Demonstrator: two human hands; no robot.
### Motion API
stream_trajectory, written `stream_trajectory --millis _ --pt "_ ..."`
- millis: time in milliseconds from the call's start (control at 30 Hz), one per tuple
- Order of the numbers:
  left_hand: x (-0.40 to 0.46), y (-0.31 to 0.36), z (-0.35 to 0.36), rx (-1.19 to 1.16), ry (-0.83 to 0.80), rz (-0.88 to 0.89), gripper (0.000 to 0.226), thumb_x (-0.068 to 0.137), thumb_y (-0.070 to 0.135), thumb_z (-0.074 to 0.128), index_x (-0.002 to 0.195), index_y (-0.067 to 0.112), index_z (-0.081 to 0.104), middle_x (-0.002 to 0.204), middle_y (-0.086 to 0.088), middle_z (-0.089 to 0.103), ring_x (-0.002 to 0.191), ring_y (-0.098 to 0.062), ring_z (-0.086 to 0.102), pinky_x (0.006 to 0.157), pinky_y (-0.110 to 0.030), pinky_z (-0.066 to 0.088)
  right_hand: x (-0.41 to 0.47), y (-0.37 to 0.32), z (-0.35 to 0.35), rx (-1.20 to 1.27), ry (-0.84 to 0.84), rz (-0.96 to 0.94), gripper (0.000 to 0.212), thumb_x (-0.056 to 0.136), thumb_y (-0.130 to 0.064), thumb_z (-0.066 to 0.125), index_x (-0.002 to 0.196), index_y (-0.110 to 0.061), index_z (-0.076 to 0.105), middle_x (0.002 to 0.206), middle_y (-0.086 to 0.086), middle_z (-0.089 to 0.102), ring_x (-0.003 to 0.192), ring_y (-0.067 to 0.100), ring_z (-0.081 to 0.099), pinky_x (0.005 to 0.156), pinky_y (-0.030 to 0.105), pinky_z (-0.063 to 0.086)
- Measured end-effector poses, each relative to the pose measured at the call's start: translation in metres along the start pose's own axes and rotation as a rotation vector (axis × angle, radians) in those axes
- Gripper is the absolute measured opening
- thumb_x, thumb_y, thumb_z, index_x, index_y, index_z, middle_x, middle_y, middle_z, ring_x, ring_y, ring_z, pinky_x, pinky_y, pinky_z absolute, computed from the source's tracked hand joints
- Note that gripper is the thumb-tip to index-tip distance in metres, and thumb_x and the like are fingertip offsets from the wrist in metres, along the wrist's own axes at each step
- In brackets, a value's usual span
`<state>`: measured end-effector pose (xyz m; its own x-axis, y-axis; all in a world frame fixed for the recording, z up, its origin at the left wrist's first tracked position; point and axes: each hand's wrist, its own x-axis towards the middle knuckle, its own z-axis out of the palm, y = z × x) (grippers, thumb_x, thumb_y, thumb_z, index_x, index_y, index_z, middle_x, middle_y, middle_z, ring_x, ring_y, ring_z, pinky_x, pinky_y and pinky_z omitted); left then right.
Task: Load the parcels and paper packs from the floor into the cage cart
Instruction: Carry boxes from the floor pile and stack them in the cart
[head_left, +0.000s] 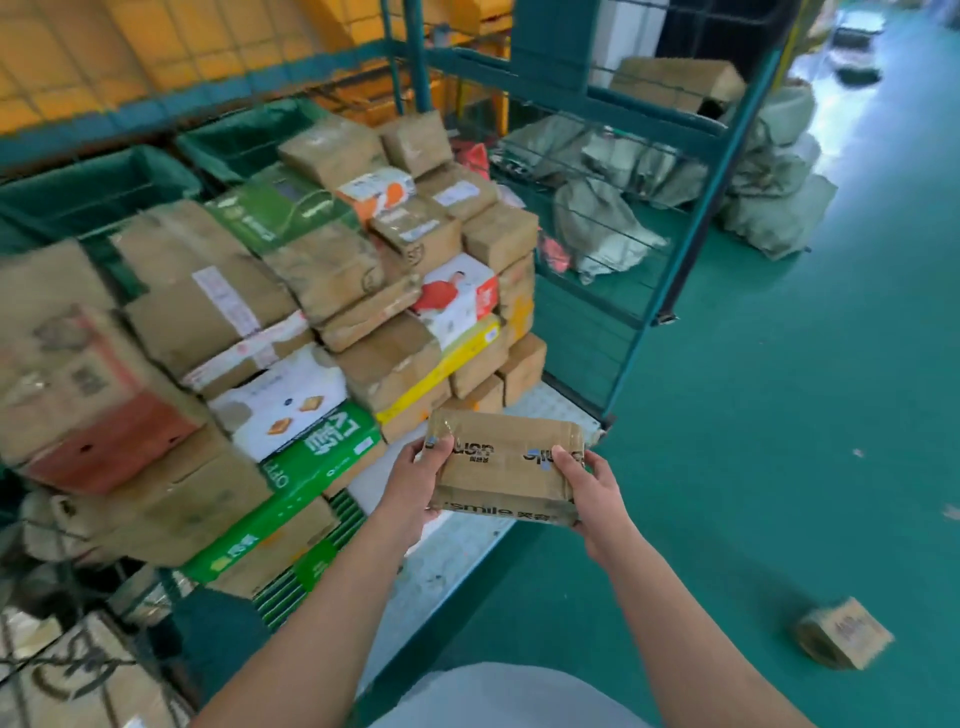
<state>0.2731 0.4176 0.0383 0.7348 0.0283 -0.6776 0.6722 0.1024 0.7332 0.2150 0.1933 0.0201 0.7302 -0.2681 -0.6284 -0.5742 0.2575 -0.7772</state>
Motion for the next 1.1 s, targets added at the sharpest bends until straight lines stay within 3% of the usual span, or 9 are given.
stream_trajectory --millis 67,233,367,467,633,733,833,1100 --pt "0.009 0.01 -0.02 -0.042 0.041 0.006 0.041 0.095 0.043 0.071 0.13 0.032 0.054 0.112 0.005 0.067 0.098 -0.02 0.063 0.088 -0.043 0.05 0.014 -0.006 0.024 -0.016 -0.034 -0.001 0.082 0.041 -0.087 0.082 0.112 -0.057 0.053 0.137 -0.002 0.061 0.124 0.031 0.061 0.106 0.06 0.049" --pt "0.031 0.036 -0.063 -0.097 0.162 0.022 0.042 0.094 0.047 0.07 0.127 0.038 0.045 0.106 0.009 0.059 0.094 -0.018 0.059 0.098 -0.049 0.05 0.034 -0.038 0.09 -0.096 -0.123 -0.008 0.088 0.052 -0.076 0.081 0.129 -0.044 0.052 0.13 0.002 0.064 0.116 0.03 0.065 0.103 0.057 0.052" --pt "0.053 0.055 -0.085 -0.157 0.199 0.027 0.058 0.09 0.052 0.073 0.14 0.035 0.048 0.127 -0.001 0.063 0.108 -0.026 0.064 0.1 -0.053 0.052 0.062 -0.064 0.129 -0.16 -0.175 -0.008 0.084 0.055 -0.074 0.081 0.129 -0.043 0.054 0.127 0.001 0.066 0.113 0.027 0.067 0.1 0.054 0.055" --pt "0.07 0.072 -0.094 -0.213 0.251 0.023 0.056 0.091 0.052 0.072 0.138 0.036 0.048 0.127 -0.001 0.062 0.108 -0.026 0.064 0.095 -0.049 0.055 0.088 -0.083 0.156 -0.197 -0.234 -0.01 0.07 0.075 -0.063 0.08 0.133 -0.037 0.052 0.123 0.003 0.067 0.107 0.026 0.068 0.093 0.047 0.057" --pt "0.105 0.1 -0.097 -0.323 0.348 0.029 0.053 0.091 0.049 0.072 0.136 0.032 0.049 0.12 0.002 0.06 0.107 -0.023 0.063 0.095 -0.048 0.056 0.144 -0.117 0.196 -0.3 -0.325 0.023 0.08 0.073 -0.07 0.077 0.137 -0.032 0.047 0.127 0.003 0.063 0.112 0.026 0.064 0.099 0.052 0.054" --pt "0.128 0.119 -0.09 -0.372 0.399 0.007 0.052 0.092 0.049 0.071 0.136 0.03 0.049 0.12 0.0 0.06 0.107 -0.023 0.062 0.096 -0.047 0.056 0.178 -0.144 0.216 -0.351 -0.368 0.076 0.069 0.081 -0.068 0.072 0.133 -0.029 0.046 0.125 0.002 0.061 0.109 0.025 0.063 0.093 0.048 0.055" --pt "0.148 0.142 -0.08 -0.384 0.448 0.01 0.054 0.093 0.051 0.07 0.137 0.029 0.049 0.122 -0.001 0.059 0.11 -0.023 0.061 0.098 -0.048 0.055 0.211 -0.169 0.232 -0.368 -0.39 0.103 0.062 0.083 -0.066 0.072 0.126 -0.028 0.048 0.125 0.004 0.059 0.108 0.027 0.063 0.094 0.053 0.058" --pt "0.183 0.222 -0.072 -0.464 0.562 0.204 0.048 0.1 0.045 0.062 0.141 0.033 0.042 0.12 0.01 0.062 0.106 -0.013 0.063 0.102 -0.042 0.05 0.273 -0.251 0.294 -0.359 -0.553 -0.06 0.055 0.093 -0.055 0.067 0.137 -0.03 0.045 0.128 -0.001 0.06 0.109 0.018 0.064 0.094 0.052 0.058"
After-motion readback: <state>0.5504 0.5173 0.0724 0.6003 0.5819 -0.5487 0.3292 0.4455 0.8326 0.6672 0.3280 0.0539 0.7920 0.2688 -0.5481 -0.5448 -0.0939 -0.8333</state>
